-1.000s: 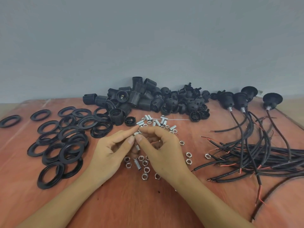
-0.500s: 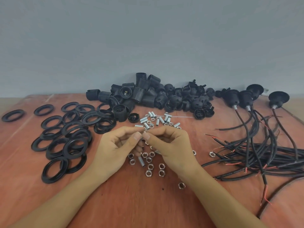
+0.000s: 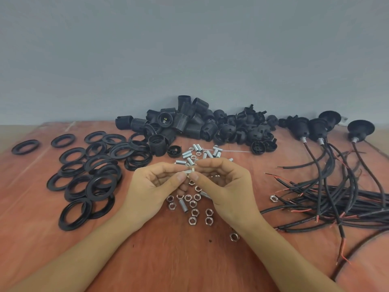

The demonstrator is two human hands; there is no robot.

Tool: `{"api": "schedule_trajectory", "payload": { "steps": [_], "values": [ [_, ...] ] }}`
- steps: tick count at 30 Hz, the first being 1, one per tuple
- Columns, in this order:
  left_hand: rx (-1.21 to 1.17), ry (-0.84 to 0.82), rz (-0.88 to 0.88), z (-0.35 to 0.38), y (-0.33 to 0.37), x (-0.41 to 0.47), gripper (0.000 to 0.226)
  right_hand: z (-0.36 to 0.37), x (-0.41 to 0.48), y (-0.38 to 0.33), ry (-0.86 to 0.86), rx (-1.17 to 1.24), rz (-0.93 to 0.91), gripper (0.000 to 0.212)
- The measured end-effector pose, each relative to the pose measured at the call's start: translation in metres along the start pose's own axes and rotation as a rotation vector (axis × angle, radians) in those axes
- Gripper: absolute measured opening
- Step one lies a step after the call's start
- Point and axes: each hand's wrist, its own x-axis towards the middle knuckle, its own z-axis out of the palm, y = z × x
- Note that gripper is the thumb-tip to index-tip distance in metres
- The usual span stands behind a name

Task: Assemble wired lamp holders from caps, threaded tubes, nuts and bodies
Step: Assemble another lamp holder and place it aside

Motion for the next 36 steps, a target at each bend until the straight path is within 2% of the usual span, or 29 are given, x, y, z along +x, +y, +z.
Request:
{"api": "schedule_trajectory", "payload": {
  "steps": [7, 11, 14, 23, 29, 36],
  "values": [
    [-0.093, -0.001, -0.027, 0.001, -0.001, -0.001, 0.021, -0.001, 0.0, -0.001, -0.005, -0.03, -0.059, 0.022],
    [0.077, 0.047, 0.157, 0.002, -0.001, -0.004, 0.017, -0.002, 0.002, -0.003, -0.023, 0.15, 0.123, 0.013],
    [0.083, 0.075, 0.173, 0.002, 0.0, -0.003, 0.018, -0.007, 0.006, -0.002, 0.003, 0.205, 0.18, 0.026],
    [0.079, 0.027, 0.145, 0.002, 0.0, -0.003, 0.019, -0.006, 0.004, -0.001, -0.047, 0.117, 0.072, 0.029],
    [0.042, 0.003, 0.104, 0.001, -0.001, -0.002, 0.017, -0.008, 0.004, -0.003, -0.074, 0.065, 0.076, 0.03],
    [0.037, -0.039, 0.176, 0.001, -0.005, -0.004, 0.019, -0.01, 0.005, -0.005, -0.105, 0.043, 0.144, 0.02]
  ]
}}
